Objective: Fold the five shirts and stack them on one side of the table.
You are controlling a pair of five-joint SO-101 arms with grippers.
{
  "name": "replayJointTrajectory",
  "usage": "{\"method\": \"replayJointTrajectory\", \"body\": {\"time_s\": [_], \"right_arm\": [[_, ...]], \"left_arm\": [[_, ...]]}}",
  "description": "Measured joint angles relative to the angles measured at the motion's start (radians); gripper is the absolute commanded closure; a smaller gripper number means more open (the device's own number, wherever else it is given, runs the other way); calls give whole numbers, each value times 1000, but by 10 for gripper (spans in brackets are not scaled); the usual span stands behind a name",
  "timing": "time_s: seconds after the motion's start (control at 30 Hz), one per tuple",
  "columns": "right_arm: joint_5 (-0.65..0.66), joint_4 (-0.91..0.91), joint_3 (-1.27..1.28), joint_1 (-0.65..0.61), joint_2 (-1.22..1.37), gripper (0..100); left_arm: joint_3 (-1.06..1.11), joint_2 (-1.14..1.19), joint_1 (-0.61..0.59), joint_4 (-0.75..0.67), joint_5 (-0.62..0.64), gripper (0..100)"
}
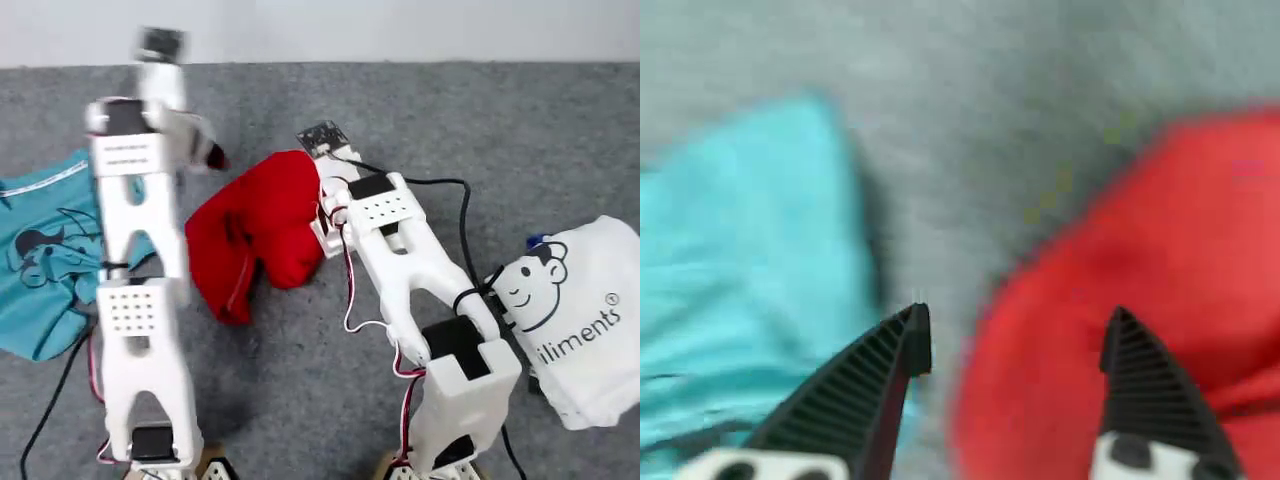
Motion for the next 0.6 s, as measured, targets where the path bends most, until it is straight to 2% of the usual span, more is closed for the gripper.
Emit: {"method": "replayJointTrajectory", "body": {"time_s": [0.2,0.37,0.43,0.5,0.6], "right_arm": [[0,0,-25,-6,2,829],[23,-14,-25,-6,3,996],[64,-32,-25,-11,3,974],[94,-49,-25,-18,3,992],[109,-57,-25,-20,3,989]], "left_arm": [[229,-57,68,0,80,725],[491,-229,68,-2,92,725],[612,-288,68,-2,94,725],[707,-322,66,-3,95,725],[772,-333,66,-9,75,725]]}}
